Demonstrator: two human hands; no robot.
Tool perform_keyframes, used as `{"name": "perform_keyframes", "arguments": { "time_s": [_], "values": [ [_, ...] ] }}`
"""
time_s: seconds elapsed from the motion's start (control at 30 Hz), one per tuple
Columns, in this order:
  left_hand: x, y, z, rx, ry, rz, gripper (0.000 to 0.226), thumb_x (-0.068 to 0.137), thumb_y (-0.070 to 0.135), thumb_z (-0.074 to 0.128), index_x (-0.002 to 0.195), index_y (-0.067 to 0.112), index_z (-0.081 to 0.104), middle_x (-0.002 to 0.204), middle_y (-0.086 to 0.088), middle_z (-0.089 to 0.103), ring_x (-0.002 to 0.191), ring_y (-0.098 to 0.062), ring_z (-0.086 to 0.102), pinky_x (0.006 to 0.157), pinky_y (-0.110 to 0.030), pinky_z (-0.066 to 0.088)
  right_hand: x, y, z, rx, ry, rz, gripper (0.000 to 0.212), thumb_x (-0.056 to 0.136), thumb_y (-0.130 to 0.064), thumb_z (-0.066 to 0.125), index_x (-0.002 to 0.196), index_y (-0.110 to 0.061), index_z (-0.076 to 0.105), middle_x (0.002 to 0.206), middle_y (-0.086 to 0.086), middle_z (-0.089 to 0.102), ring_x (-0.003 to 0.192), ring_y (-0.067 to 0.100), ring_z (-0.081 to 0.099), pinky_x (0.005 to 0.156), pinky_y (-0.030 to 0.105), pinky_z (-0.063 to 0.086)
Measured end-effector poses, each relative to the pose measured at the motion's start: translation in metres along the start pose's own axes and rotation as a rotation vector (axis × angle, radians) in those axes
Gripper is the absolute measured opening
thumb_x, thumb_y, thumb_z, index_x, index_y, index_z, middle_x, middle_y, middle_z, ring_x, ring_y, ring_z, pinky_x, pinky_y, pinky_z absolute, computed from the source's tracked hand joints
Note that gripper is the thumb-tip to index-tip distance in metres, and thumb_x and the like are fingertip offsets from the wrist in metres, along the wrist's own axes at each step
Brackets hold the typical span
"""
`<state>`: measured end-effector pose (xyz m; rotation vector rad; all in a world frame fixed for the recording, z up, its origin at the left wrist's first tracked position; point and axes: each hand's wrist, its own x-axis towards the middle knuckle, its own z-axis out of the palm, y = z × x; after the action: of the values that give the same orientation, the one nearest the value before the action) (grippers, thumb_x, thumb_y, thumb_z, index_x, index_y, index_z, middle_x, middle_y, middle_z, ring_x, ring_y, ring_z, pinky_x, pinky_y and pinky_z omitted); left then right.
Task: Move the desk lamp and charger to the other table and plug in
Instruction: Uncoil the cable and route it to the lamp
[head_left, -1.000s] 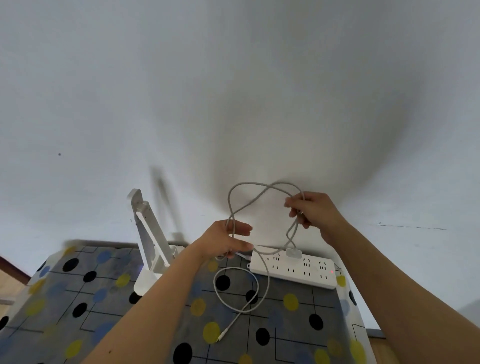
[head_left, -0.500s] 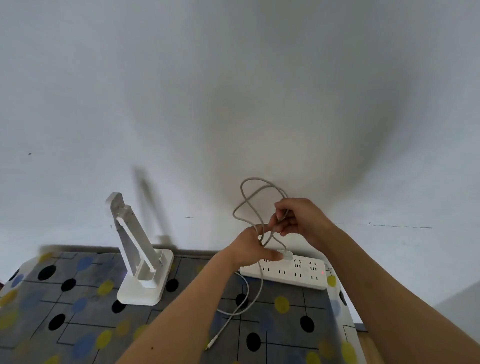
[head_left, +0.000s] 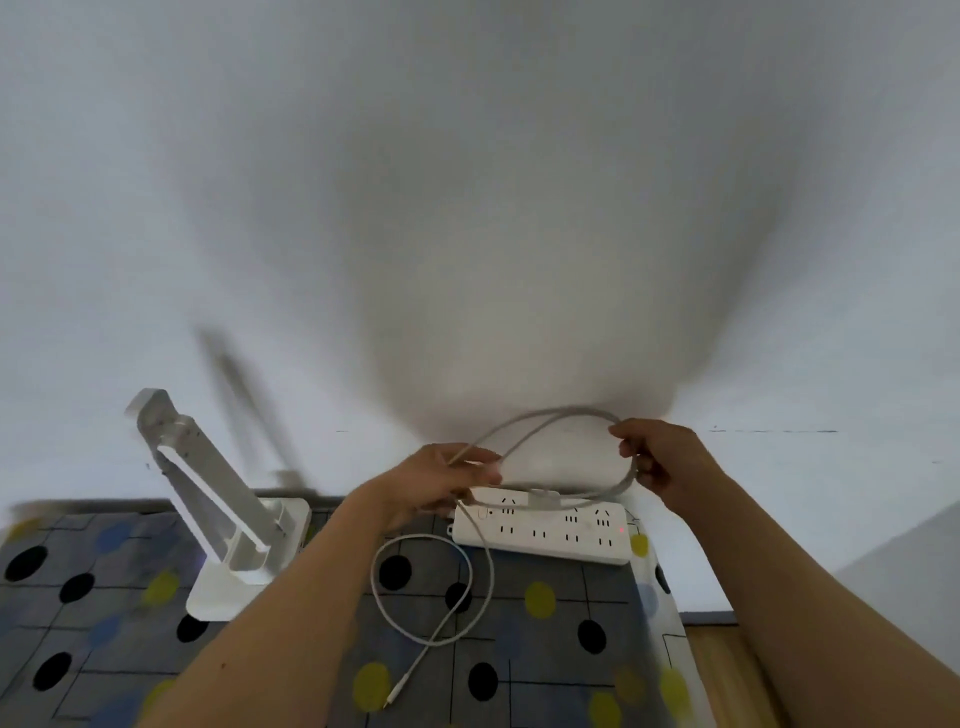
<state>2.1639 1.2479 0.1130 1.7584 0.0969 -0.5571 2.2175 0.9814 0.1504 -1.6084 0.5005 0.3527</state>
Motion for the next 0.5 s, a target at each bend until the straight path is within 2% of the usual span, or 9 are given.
{"name": "perform_keyframes", "arguments": {
  "time_s": [0.07,0.17,0.23,0.3,0.4,0.5],
  "values": [
    [-0.003,-0.002,-0.011,-0.051,0.045,-0.070,0.052,0.075,0.069,0.058,0.105,0.028,0.069,0.099,0.005,0.075,0.063,-0.005,0.059,0.057,-0.017,0.046,0.007,0.004,-0.008,-0.032,0.012,0.018,0.003,0.077,-0.007,0.071,0.077,-0.008,0.068,0.061,0.007,0.061,0.036,0.007,0.037,0.040,0.018,0.033],
    [0.002,-0.009,-0.020,0.091,0.263,-0.120,0.048,0.089,0.061,0.045,0.092,0.022,0.073,0.079,0.005,0.075,0.057,-0.008,0.050,0.056,-0.022,0.041,0.018,0.013,-0.015,-0.045,0.063,-0.019,0.007,0.076,-0.003,0.073,0.080,-0.008,0.070,0.061,0.010,0.064,0.039,0.008,0.049,0.047,0.021,0.035],
    [0.009,-0.017,-0.024,0.062,0.383,-0.116,0.043,0.093,0.050,0.047,0.084,0.016,0.073,0.067,0.002,0.065,0.055,-0.010,0.045,0.052,-0.021,0.038,0.024,0.020,-0.016,-0.076,0.089,-0.059,0.008,0.076,-0.002,0.074,0.076,-0.010,0.070,0.054,0.007,0.065,0.043,0.010,0.055,0.048,0.022,0.039],
    [0.014,-0.025,-0.022,-0.051,0.352,-0.139,0.034,0.094,0.038,0.054,0.081,0.012,0.072,0.063,0.000,0.057,0.052,-0.010,0.044,0.048,-0.019,0.038,0.029,0.027,-0.016,-0.107,0.096,-0.081,0.009,0.076,-0.003,0.075,0.074,-0.010,0.070,0.048,0.002,0.065,0.052,0.017,0.057,0.049,0.023,0.042],
    [0.019,-0.039,-0.016,-0.303,0.381,-0.245,0.023,0.088,0.028,0.065,0.081,0.008,0.071,0.059,0.000,0.057,0.047,-0.007,0.050,0.042,-0.017,0.044,0.037,0.036,-0.018,-0.185,0.108,-0.060,0.007,0.075,-0.008,0.077,0.079,-0.008,0.072,0.059,0.006,0.070,0.058,0.018,0.058,0.053,0.025,0.045],
    [0.026,-0.052,-0.018,-0.528,0.410,-0.381,0.021,0.080,0.021,0.075,0.086,0.002,0.068,0.052,-0.001,0.061,0.041,-0.007,0.053,0.038,-0.017,0.045,0.046,0.046,-0.019,-0.239,0.114,-0.032,0.009,0.072,-0.011,0.080,0.076,-0.010,0.072,0.070,0.011,0.072,0.069,0.022,0.064,0.065,0.031,0.051]
  ]
}}
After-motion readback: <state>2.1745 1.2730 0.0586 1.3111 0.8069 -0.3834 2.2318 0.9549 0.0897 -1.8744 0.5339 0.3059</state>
